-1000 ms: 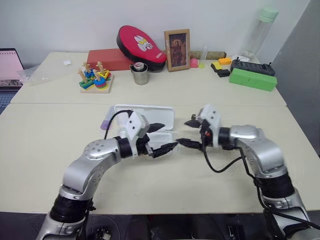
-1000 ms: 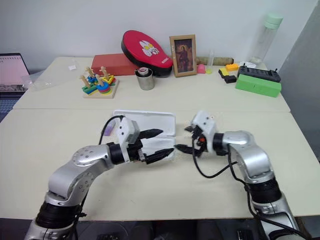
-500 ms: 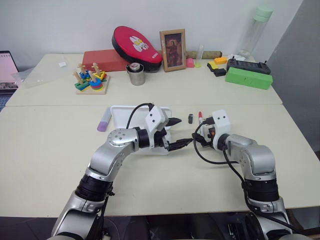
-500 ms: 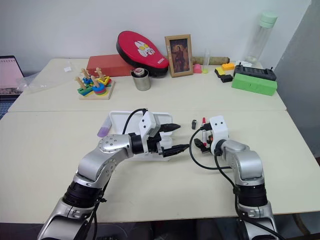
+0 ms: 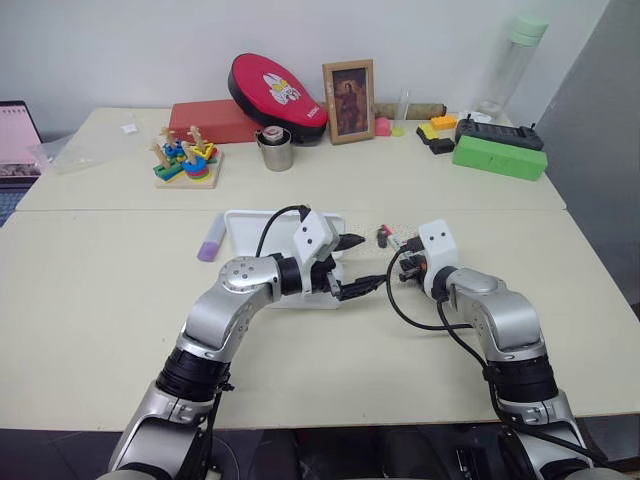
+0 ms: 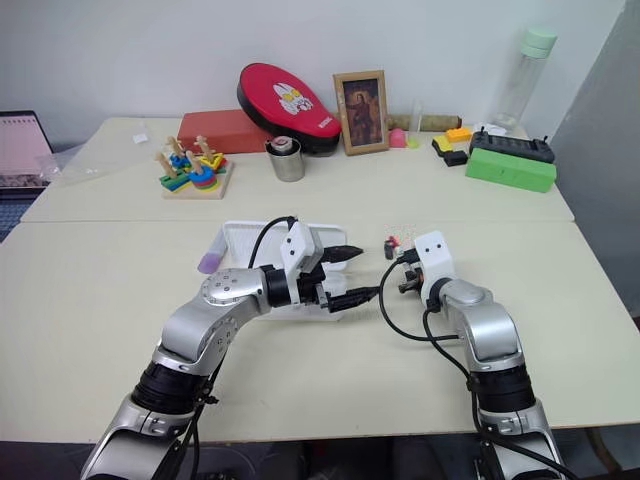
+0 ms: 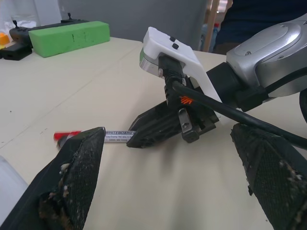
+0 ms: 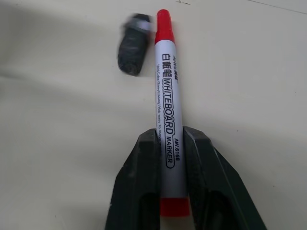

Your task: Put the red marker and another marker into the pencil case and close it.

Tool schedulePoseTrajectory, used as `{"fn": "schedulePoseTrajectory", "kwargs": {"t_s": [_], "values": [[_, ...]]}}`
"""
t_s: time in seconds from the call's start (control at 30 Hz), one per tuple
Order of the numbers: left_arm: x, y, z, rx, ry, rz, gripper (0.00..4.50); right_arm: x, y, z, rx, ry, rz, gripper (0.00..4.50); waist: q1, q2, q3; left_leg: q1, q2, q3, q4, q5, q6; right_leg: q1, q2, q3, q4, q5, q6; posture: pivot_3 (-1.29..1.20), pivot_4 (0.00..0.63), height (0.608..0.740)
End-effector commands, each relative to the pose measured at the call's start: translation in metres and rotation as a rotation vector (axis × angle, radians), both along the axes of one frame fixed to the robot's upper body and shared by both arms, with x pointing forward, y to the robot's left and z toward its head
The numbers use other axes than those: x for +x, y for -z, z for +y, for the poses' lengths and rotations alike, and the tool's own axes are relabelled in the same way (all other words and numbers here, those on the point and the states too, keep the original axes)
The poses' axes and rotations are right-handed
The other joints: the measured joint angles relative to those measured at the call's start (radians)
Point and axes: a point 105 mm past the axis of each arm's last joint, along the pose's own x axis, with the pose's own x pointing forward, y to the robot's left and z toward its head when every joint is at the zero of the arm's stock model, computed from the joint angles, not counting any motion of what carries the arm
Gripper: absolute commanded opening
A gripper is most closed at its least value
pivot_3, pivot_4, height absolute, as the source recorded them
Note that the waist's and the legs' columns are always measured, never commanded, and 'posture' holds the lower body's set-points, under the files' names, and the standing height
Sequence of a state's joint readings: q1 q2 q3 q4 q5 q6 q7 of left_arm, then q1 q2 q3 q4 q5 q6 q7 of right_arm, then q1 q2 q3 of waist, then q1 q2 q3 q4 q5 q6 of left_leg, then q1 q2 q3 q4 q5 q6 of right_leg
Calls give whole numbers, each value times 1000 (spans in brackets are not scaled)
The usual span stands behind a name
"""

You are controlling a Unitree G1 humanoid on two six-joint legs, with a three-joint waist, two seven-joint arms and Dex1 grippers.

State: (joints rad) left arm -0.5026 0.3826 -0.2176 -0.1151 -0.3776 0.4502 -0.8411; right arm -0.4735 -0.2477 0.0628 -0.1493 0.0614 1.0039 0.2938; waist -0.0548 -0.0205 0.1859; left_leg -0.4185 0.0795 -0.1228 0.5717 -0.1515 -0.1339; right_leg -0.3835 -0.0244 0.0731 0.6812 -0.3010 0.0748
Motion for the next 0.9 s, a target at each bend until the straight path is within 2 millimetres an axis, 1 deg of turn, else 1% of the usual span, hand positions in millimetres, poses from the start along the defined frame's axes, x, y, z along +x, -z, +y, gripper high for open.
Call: {"fn": "schedulePoseTrajectory", "kwargs": {"t_s": [0.03,0.07,0.1,0.17,0.2,0.27,0.3,0.37,0.5,0.6,0.67,0.73,0.83,0.9], "values": [[2,-26,6,-113,-33,-42,4500,16,-37,-22,-72,33,-166,330,2,0,0,0,0,0,0,0,0,0,0,0,0,0,0,0,150,740],[1,-28,10,-129,-48,-35,4500,21,-55,-22,-77,8,-235,330,2,0,0,-1,0,0,0,0,0,0,0,0,0,0,0,0,150,740],[-1,-29,17,-136,-67,-29,4500,24,-76,-17,-78,-42,-319,330,1,1,1,-2,0,0,0,0,0,-1,0,0,0,0,0,0,150,740],[-5,-27,29,-135,-103,-20,4500,24,-107,-2,-70,-156,-451,330,-11,2,1,-2,0,0,0,0,0,-3,0,1,0,0,0,0,150,740],[-7,-26,38,-131,-137,-21,4500,21,-119,10,-40,-227,-502,330,-12,2,1,-2,0,0,-1,0,0,-3,0,1,0,0,0,0,150,740],[-13,-22,56,-127,-209,-16,4500,15,-135,31,34,-342,-572,330,-28,2,1,-1,1,0,-2,0,0,-3,1,0,0,0,-1,0,150,740],[-18,-20,66,-123,-251,-12,4500,10,-138,43,75,-410,-582,330,-29,2,1,-1,1,0,-4,0,1,-3,1,1,-1,0,-2,0,150,740],[-28,-16,82,-122,-324,1,4500,1,-135,68,97,-548,-580,330,-36,2,1,-1,2,1,-6,0,1,-3,1,0,-1,0,-3,0,150,740],[-49,-1,115,-93,-472,45,4500,-26,-116,118,82,-832,-529,330,-27,2,2,-1,2,2,-7,0,1,-3,0,0,-1,0,-4,0,150,740],[-63,10,140,-63,-580,76,4500,-45,-99,146,36,-1002,-475,330,-22,3,2,-1,2,2,-6,0,1,-3,0,0,-1,0,-3,0,150,740],[-72,14,153,-42,-627,86,4500,-52,-90,160,6,-1068,-457,330,-11,3,2,-1,2,2,-5,0,0,-3,0,0,-1,-1,-2,0,150,740],[-78,14,163,-36,-657,88,4500,-55,-82,169,-19,-1103,-431,330,-10,1,1,-1,2,2,-5,0,0,-4,0,0,-1,-1,-1,0,150,740],[-83,16,170,-17,-683,92,4500,-50,-69,177,-84,-1108,-414,330,-2,1,1,0,2,2,-5,0,0,-4,0,0,-1,-2,-2,0,150,740],[-84,17,170,-16,-687,93,4500,-45,-61,179,-106,-1101,-401,330,3,1,1,0,2,2,-5,0,0,-4,0,0,-1,-4,-6,0,150,740]]}}
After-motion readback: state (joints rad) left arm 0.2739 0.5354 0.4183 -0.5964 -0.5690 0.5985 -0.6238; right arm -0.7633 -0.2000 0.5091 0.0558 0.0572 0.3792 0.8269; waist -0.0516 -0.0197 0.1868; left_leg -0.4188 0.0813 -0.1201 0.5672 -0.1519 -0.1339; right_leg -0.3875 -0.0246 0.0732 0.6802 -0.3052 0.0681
